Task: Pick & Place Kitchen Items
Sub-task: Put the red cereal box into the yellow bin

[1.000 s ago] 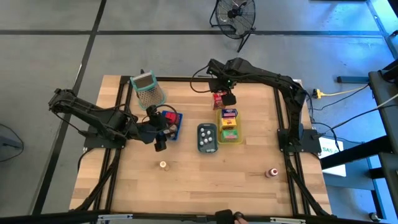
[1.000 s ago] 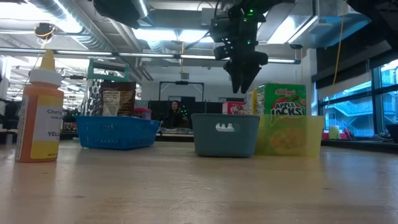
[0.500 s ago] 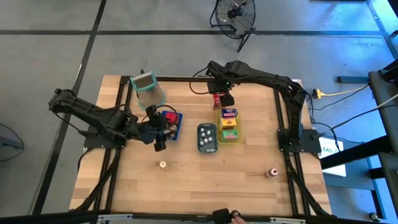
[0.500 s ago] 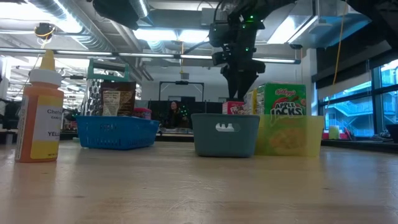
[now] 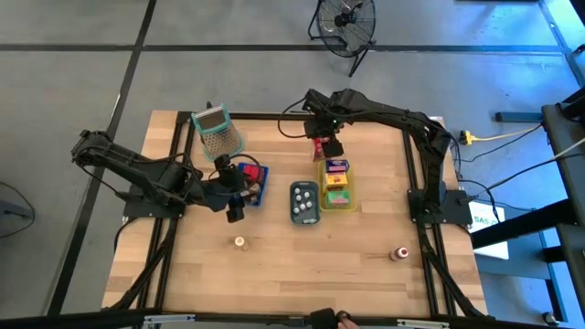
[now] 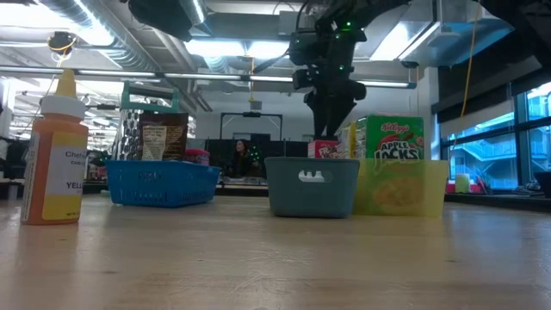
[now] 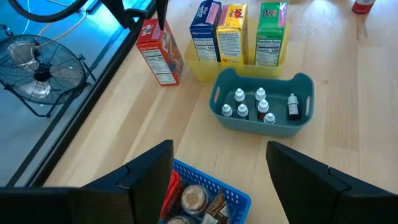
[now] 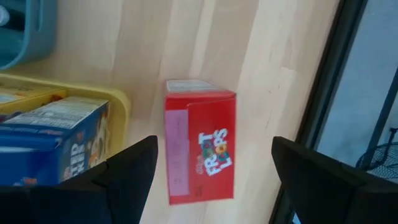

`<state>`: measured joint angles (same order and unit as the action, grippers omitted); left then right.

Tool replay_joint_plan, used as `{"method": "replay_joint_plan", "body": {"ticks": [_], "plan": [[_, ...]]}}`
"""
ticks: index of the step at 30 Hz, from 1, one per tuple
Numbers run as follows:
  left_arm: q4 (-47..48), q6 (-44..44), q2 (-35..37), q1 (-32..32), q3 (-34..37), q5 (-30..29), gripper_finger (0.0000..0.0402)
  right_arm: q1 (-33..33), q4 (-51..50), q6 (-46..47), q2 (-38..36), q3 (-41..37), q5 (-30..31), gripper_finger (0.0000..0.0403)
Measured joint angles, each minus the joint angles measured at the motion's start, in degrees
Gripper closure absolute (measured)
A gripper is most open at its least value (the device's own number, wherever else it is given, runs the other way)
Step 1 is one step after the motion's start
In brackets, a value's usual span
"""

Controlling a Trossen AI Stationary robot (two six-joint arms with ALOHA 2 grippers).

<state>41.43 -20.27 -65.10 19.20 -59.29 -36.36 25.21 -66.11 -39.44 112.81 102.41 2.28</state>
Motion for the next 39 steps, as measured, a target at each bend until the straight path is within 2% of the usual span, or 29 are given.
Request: {"method": "replay_joint_plan", "body": {"ticks": [13, 20, 26, 36, 39], "plan": [[0.7, -0.1, 0.0, 0.0, 0.0, 0.0, 0.0149, 0.0, 6.4, -2.0, 0.0, -7.9, 0.0, 0.0084], [0.7, -0.1, 0.0, 0.0, 0.0, 0.0, 0.0149, 0.0, 8.5, -3.4, 0.0, -9.1, 0.1, 0.0091], [0.6, -0.1, 0.0, 0.0, 0.0, 0.0, 0.0149, 0.0, 8.5, -3.2, 0.0, -9.1, 0.1, 0.013], [0.8, -0.1, 0.0, 0.0, 0.0, 0.0, 0.0149, -0.2, 8.5, -3.2, 0.0, -9.1, 0.1, 0.0216], [0.8, -0.1, 0.0, 0.0, 0.0, 0.0, 0.0149, -0.2, 8.5, -3.0, 0.0, -9.1, 1.7, 0.0236]]}}
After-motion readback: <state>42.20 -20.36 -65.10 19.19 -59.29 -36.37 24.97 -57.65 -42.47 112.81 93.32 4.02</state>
